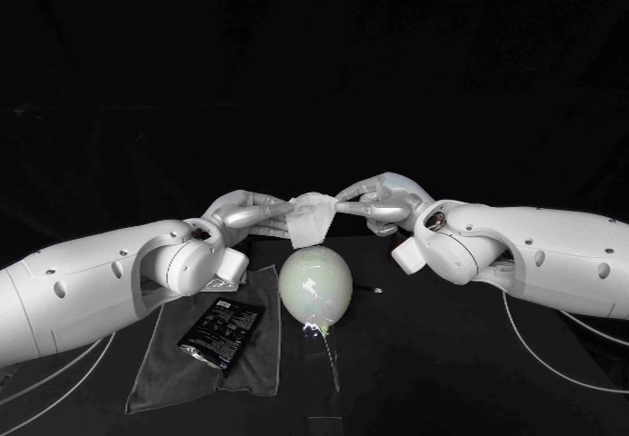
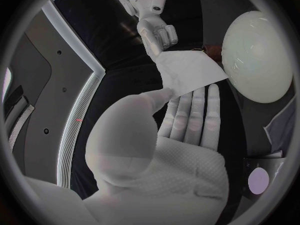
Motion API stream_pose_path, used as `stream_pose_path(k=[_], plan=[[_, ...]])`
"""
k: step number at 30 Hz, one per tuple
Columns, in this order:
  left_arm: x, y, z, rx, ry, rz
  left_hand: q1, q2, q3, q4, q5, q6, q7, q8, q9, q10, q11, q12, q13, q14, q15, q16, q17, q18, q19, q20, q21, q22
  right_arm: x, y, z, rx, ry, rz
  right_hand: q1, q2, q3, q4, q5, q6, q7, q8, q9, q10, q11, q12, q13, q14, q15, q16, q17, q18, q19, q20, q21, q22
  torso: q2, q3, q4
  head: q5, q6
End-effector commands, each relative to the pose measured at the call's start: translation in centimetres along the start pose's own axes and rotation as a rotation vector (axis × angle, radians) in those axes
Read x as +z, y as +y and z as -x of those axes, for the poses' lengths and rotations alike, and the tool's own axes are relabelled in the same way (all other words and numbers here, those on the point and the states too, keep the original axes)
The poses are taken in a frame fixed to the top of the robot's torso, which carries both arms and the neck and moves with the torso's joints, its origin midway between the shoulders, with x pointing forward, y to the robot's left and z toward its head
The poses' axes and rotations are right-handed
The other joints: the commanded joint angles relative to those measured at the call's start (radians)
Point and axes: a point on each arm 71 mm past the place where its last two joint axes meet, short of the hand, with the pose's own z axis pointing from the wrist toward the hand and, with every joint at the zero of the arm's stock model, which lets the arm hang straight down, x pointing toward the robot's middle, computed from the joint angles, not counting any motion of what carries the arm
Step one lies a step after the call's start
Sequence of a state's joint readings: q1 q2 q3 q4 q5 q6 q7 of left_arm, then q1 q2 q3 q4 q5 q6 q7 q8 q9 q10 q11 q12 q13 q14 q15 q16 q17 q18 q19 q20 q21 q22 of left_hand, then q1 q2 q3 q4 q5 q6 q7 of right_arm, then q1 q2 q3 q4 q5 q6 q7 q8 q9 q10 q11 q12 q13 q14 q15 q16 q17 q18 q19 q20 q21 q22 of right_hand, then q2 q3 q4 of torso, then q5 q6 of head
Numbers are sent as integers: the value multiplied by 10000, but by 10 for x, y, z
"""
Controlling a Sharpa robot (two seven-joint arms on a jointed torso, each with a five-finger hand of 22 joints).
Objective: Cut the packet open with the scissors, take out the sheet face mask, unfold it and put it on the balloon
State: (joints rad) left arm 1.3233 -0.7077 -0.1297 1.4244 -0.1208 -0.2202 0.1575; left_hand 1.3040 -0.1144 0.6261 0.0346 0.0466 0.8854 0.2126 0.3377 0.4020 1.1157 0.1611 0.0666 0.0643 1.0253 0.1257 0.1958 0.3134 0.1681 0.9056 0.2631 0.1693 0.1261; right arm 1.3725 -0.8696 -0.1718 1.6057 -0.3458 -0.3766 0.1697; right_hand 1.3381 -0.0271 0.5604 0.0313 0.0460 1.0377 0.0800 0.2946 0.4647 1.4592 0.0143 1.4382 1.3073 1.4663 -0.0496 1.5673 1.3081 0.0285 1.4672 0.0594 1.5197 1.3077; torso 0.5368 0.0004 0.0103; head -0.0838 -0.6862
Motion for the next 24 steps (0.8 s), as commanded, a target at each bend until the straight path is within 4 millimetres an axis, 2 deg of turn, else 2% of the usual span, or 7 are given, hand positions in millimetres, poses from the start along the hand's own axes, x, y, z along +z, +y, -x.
stream_pose_path(k=[1, 5, 10, 24], plan=[[0, -1, -1, -111, 94, 18, -163, -200, -152, 42, 14, -124, 38, -108, -41, -164, 45, -45, -12, -206, 51, -128, -19, 90, -65, 73, -84, -50, 0, 2, -1, -119, 150, 137, 6, 93, 60, 17, 26, 56, 6, 409, 593, 521, -107, 17, 1747, 1044, -75, 35, 2627, -172, 790, -62, 40, 2483, 0, 1, 2, -8, 17], [0, 0, 0, -101, 87, 108, -260, -468, -385, 84, 10, -270, 112, -245, -119, -372, 128, -23, -4, -662, 182, -354, -96, 66, -264, 166, -242, -143, 0, 3, -1, -165, 184, 156, 6, 93, 60, 17, 26, 56, 6, 409, 593, 521, -107, 17, 1747, 1044, -75, 35, 2627, -172, 790, -62, 40, 2483, -2, 3, -2, -6, 32], [0, 0, 1, -89, 102, 185, -300, -624, -603, 137, 17, -336, 166, -344, -192, -508, 188, 3, 6, -955, 268, -490, -152, 56, -426, 224, -381, -228, 0, 4, -2, -296, 238, 211, 6, 93, 60, 17, 26, 56, 6, 409, 593, 521, -107, 17, 1747, 1044, -75, 35, 2627, -172, 790, -62, 40, 2483, 0, 1, -4, -8, 43], [1, 1, 5, -47, -105, 242, -229, -669, -929, 250, 17, -523, 238, -554, -349, -876, 287, -15, -5, -1295, 380, -635, -235, 19, -594, 255, -565, -357, 0, 6, -1, -439, 318, 262, 6, 93, 60, 17, 26, 56, 6, 409, 593, 521, -107, 17, 1747, 1044, -75, 35, 2627, -172, 790, -62, 40, 2483, -8, -1, 6, -14, 64]])
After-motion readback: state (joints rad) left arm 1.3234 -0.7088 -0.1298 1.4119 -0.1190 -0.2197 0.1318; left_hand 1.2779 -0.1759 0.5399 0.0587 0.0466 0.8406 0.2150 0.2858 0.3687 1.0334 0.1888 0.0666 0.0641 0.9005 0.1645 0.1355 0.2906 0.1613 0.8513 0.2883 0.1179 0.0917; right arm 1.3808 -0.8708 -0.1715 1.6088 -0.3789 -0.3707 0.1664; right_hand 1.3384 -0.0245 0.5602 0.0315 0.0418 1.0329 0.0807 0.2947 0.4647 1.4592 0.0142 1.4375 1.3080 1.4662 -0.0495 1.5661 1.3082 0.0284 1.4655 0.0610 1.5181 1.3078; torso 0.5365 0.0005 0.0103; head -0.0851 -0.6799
